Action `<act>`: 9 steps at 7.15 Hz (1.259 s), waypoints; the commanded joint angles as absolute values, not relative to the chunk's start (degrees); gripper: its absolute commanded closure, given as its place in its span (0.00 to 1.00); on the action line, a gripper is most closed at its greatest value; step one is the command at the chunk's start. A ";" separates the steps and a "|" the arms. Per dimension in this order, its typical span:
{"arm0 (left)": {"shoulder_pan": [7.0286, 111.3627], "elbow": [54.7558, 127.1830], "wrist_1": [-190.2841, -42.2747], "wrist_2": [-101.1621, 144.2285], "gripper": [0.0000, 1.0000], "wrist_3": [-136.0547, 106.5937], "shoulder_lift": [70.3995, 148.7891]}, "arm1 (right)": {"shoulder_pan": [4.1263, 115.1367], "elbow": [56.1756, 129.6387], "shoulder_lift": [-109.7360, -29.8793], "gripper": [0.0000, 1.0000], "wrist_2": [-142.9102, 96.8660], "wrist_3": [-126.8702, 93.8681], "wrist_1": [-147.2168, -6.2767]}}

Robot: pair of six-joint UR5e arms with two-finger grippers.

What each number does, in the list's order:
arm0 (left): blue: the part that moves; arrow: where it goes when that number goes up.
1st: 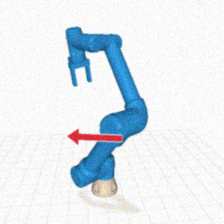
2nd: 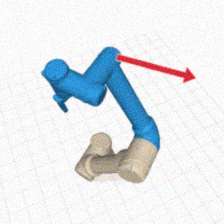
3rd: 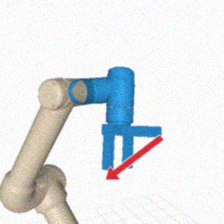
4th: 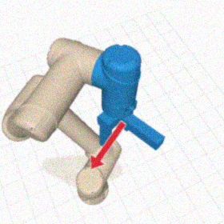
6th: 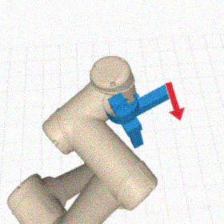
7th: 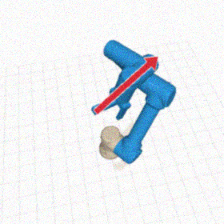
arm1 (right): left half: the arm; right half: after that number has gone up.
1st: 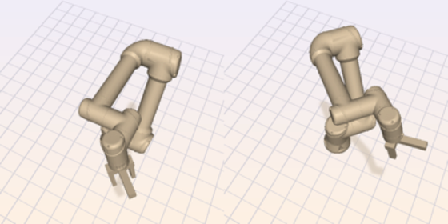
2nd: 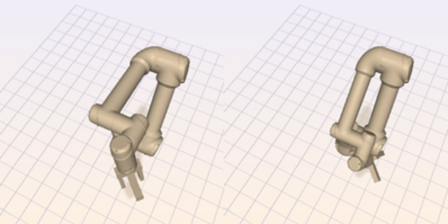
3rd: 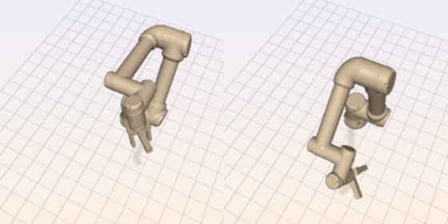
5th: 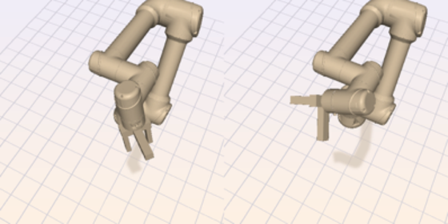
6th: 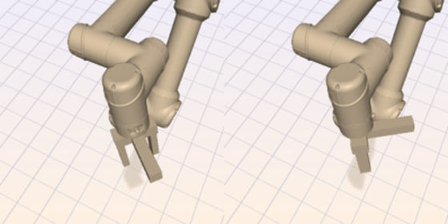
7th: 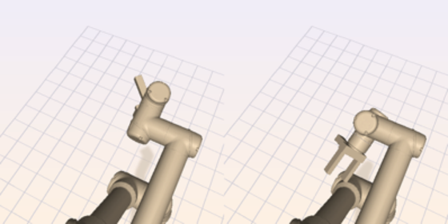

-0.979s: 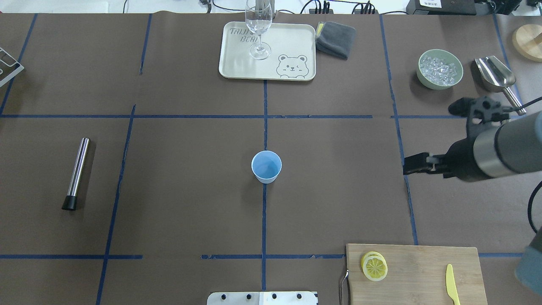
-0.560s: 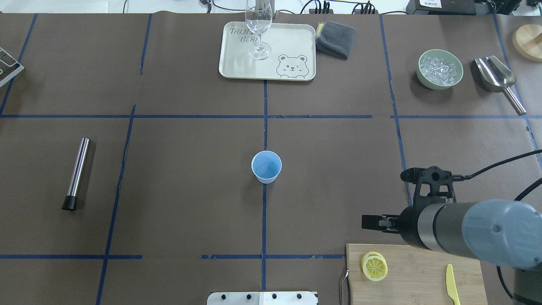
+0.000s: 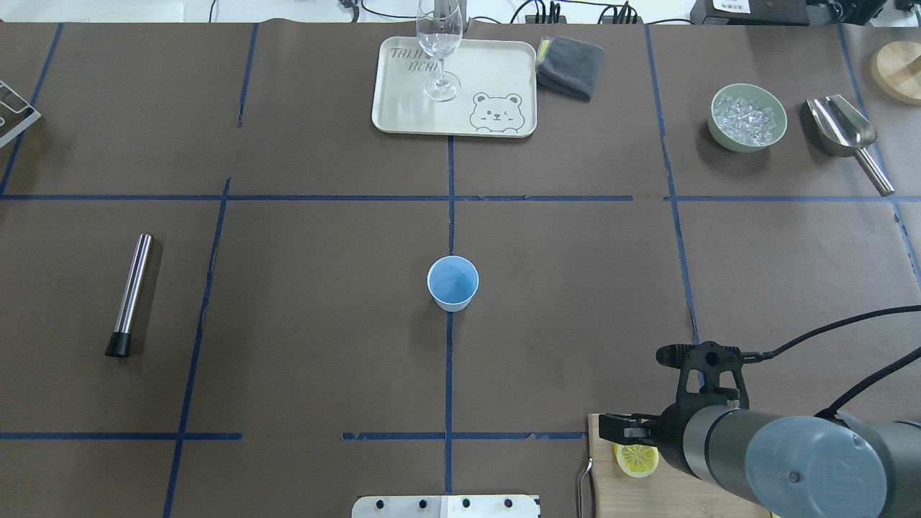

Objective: Squeeze lemon into cup
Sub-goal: 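Close the right gripper on the lemon slice on the board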

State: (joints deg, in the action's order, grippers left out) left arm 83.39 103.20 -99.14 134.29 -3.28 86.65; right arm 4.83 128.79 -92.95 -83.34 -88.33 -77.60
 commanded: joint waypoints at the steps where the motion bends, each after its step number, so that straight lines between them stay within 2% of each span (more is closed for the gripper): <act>1: 83.32 103.18 -100.90 134.30 0.00 -4.83 86.66 | 4.13 124.63 -93.42 0.00 -82.70 -88.33 -72.69; 9: 83.32 103.27 -100.99 134.30 0.00 -4.83 86.66 | 2.73 122.43 -92.99 0.01 -82.79 -88.51 -72.86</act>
State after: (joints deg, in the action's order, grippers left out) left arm 83.32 103.28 -100.99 134.30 -4.83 86.66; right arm 2.86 122.44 -92.99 -82.82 -88.51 -72.76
